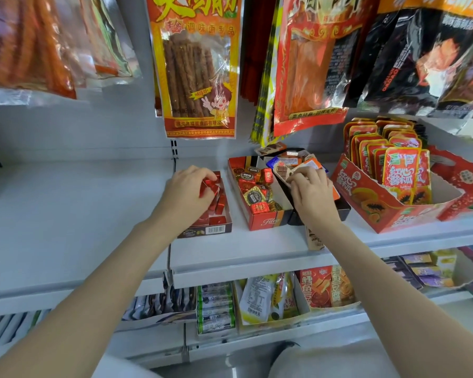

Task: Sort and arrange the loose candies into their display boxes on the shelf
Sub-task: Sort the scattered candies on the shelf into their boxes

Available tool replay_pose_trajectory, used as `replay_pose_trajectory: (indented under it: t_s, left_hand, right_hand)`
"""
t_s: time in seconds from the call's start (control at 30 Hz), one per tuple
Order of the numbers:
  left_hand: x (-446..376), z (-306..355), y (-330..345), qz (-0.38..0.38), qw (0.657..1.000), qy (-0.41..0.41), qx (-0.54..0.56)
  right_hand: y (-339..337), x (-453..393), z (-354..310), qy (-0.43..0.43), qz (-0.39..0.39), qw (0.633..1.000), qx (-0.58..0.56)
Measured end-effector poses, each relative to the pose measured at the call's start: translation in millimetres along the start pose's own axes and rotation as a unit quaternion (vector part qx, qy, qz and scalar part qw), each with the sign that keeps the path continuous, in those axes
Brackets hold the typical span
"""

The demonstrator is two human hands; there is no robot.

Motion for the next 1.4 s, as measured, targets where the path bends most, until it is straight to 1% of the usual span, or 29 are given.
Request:
replay_pose_trajectory:
  t_s: [0.07,0.13,0.3,0.43,0.53,0.6,0.63,0.7,0.73,0.8,0.87,0.9,0.93,0.97,1.0,1.03,1.07,1.1,1.17,1.2,1.23,1.27,1.33,1.37,1.4]
  left_hand:
    - [0,3,1,0.002,1.000,0.004,0.003]
    - [0,5,4,0.001,1.000,0.011,0.001]
    - [-1,9,8,0.009,1.000,0.023,-0.011]
    - [-2,18,13,0.006,0.999,0.043,-0.011]
    - [-4,24,16,0.004,0.999,0.053,-0.009]
    - [-6,29,18,0.007,0.998,0.060,-0.004]
    - [-7,31,18,0.008,0.998,0.063,0.000]
    - [-9,37,21,0.005,0.997,0.073,0.009]
    - [-10,40,24,0.002,0.997,0.080,0.014]
    - [-11,49,29,-0.005,0.995,0.095,0.030]
    - [-12,66,37,-0.025,0.991,0.120,0.062]
    - [-12,76,42,-0.047,0.986,0.134,0.087]
    - [-12,86,47,-0.074,0.979,0.147,0.117]
    - [-12,96,53,-0.096,0.973,0.156,0.141]
    - [-14,103,57,-0.106,0.969,0.159,0.155]
    - [-18,107,60,-0.103,0.968,0.157,0.168]
    - [-22,108,61,-0.094,0.966,0.149,0.190]
    - [-27,107,62,-0.083,0.962,0.134,0.222]
    - [-37,101,63,-0.058,0.953,0.092,0.282]
    - [-41,99,63,-0.047,0.949,0.073,0.302]
    - [-44,96,64,-0.040,0.947,0.057,0.312]
    - [-47,94,66,-0.034,0.948,0.045,0.313]
    - [-50,94,67,-0.020,0.963,0.044,0.266]
    - [-50,96,67,-0.012,0.972,0.058,0.229]
    - [-50,97,69,-0.006,0.979,0.079,0.189]
  right_hand:
    - [-5,-2,-3,0.005,0.055,0.998,0.010]
    - [-8,0,-5,-0.002,0.089,0.995,0.042]
    - [-10,0,-7,-0.022,0.114,0.990,0.080]
    - [-13,6,-6,-0.045,0.136,0.986,0.079]
    - [-15,10,-5,-0.065,0.148,0.985,0.054]
    - [-18,9,-4,-0.063,0.146,0.987,0.014]
    - [-23,6,-3,-0.050,0.149,0.987,-0.015]
    - [-38,-1,4,0.011,0.160,0.982,-0.097]
    - [-45,-4,10,0.054,0.168,0.972,-0.153]
    - [-56,-8,26,0.152,0.195,0.930,-0.271]
    - [-59,-6,38,0.244,0.220,0.867,-0.375]
    - [-57,-4,40,0.283,0.229,0.826,-0.430]
    - [-54,-4,40,0.312,0.231,0.789,-0.476]
    - [-52,-4,37,0.332,0.229,0.764,-0.504]
    - [-52,-5,34,0.344,0.221,0.748,-0.522]
    - [-51,-5,30,0.350,0.204,0.742,-0.534]
    - [-52,-6,27,0.350,0.174,0.748,-0.537]
    - [-54,-6,26,0.342,0.134,0.762,-0.534]
    - [-53,-6,29,0.298,0.033,0.801,-0.518]
    - [-52,-5,31,0.269,-0.015,0.813,-0.516]
    - [-52,-3,34,0.249,-0.043,0.817,-0.518]
    - [-51,-1,40,0.244,-0.043,0.815,-0.524]
    - [-50,1,56,0.286,0.018,0.796,-0.533]
    - [-48,1,63,0.313,0.051,0.787,-0.530]
    - [-46,-1,68,0.335,0.072,0.789,-0.510]
Point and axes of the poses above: each hand's wrist, its own x-axis away from the middle knuckle, its own y-axis out of the palm, z = x × y, the point moved 5 cm from there along -x, towards the middle knuckle, and after that the axes turned 4 degrees about -z, right-handed, at the moved point
